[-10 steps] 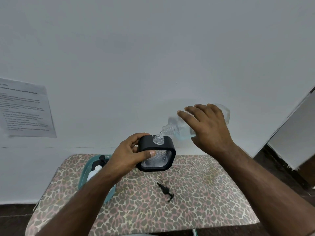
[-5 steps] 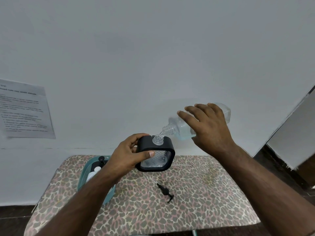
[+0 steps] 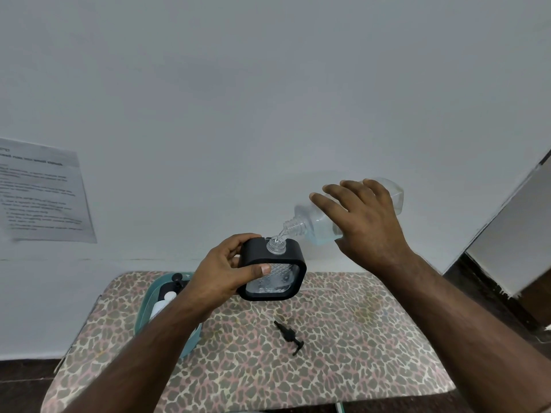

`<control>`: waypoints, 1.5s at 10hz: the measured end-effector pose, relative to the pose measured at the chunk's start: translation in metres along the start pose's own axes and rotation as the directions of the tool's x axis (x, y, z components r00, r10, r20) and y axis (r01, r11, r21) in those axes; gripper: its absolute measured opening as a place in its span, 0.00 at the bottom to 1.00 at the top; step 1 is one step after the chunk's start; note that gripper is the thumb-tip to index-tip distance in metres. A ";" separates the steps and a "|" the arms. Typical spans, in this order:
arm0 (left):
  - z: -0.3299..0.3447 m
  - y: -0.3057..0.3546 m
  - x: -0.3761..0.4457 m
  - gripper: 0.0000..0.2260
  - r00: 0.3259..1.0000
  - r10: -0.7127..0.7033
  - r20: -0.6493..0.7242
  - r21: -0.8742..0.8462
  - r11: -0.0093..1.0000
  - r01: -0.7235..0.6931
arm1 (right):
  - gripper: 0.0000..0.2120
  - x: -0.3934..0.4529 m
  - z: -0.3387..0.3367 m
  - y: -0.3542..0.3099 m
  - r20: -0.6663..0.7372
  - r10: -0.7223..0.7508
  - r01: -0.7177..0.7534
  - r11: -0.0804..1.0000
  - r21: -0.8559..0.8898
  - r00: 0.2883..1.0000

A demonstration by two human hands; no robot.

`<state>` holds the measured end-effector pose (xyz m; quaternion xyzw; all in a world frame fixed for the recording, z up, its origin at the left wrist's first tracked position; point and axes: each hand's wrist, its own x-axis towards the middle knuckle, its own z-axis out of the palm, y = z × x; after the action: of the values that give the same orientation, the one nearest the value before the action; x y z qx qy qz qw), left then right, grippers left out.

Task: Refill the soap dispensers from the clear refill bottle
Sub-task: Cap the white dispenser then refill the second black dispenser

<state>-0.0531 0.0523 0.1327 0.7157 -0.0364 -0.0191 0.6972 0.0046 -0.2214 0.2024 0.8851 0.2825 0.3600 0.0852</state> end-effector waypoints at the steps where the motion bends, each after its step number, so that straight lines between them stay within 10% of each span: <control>1: 0.000 0.000 0.001 0.22 1.000 -0.005 0.001 -0.007 1.000 0.005 | 0.40 0.001 0.000 0.000 0.002 -0.003 0.003 1.000 -0.001 1.000; 15: -0.004 0.001 0.006 0.21 1.000 -0.002 0.013 -0.030 1.000 0.002 | 0.42 0.011 -0.001 -0.001 0.018 -0.030 0.031 0.999 -0.024 0.999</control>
<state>-0.0471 0.0554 0.1339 0.7051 -0.0398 -0.0249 0.7076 0.0100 -0.2148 0.2087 0.8828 0.2907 0.3541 0.1038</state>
